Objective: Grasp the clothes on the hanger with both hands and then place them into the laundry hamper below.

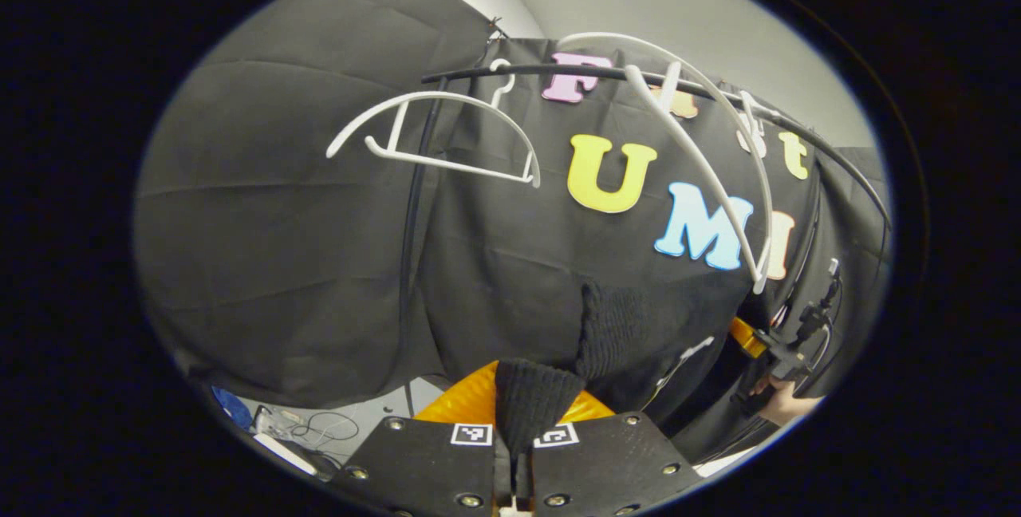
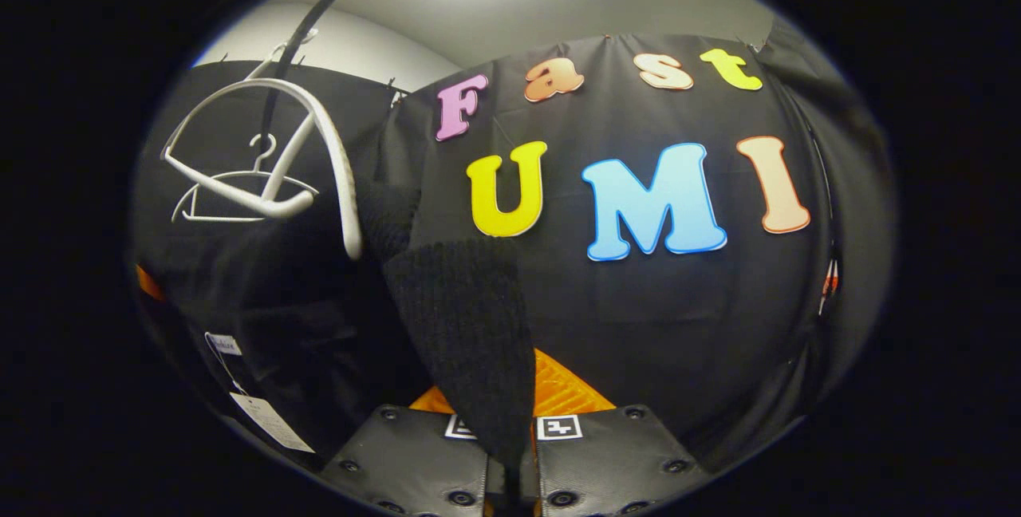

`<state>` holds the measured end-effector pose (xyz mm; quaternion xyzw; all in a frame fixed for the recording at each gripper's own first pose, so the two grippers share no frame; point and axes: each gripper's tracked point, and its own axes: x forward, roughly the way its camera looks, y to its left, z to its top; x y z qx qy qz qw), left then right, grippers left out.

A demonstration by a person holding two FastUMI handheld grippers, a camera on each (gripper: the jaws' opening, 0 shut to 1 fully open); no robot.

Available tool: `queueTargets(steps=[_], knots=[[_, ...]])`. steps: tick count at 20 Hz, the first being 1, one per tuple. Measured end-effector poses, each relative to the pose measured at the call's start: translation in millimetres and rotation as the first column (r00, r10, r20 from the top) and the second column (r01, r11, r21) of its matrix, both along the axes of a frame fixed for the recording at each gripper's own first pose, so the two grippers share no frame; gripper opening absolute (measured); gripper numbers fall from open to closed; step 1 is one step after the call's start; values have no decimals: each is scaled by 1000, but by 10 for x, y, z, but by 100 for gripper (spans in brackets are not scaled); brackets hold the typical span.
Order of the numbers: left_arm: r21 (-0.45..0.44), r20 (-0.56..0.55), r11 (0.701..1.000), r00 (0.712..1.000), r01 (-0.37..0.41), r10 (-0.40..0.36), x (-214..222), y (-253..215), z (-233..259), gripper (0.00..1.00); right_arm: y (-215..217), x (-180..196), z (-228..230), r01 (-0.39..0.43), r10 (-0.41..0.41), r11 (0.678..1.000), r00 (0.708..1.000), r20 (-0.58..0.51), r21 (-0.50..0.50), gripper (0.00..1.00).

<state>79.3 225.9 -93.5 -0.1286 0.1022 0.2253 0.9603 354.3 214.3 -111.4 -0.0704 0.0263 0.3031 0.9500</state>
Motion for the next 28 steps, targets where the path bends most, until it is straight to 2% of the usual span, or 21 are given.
queueTargets(steps=[2, 8, 11, 15, 22, 28], knots=[[8, -26, 1000, 999, 22, -22, -5, -118, -57, 2, -75, -145, -208, 11, -11, 1000, 997, -75, 2, 10], [43, -119, 997, 991, 71, -66, -53, -502, -185, 2, -493, -711, -354, 112, -116, 993, 980, -162, -33, 10], [45, -140, 990, 982, 135, -128, -192, -518, -175, 2, -683, -1020, -368, 180, -185, 983, 961, -208, -41, 10], [30, -117, 972, 967, 231, -227, -164, -600, -212, 2, -937, -1360, -368, 278, -287, 958, 926, -245, -72, 10], [40, -131, 921, 916, 387, -379, -184, -689, -258, 2, -1073, -1985, -390, 386, -393, 919, 881, -264, -80, 10], [18, -183, 871, 858, 491, -480, -258, -775, -340, 3, -967, -2505, -717, 393, -415, 910, 856, -309, -134, 10]])
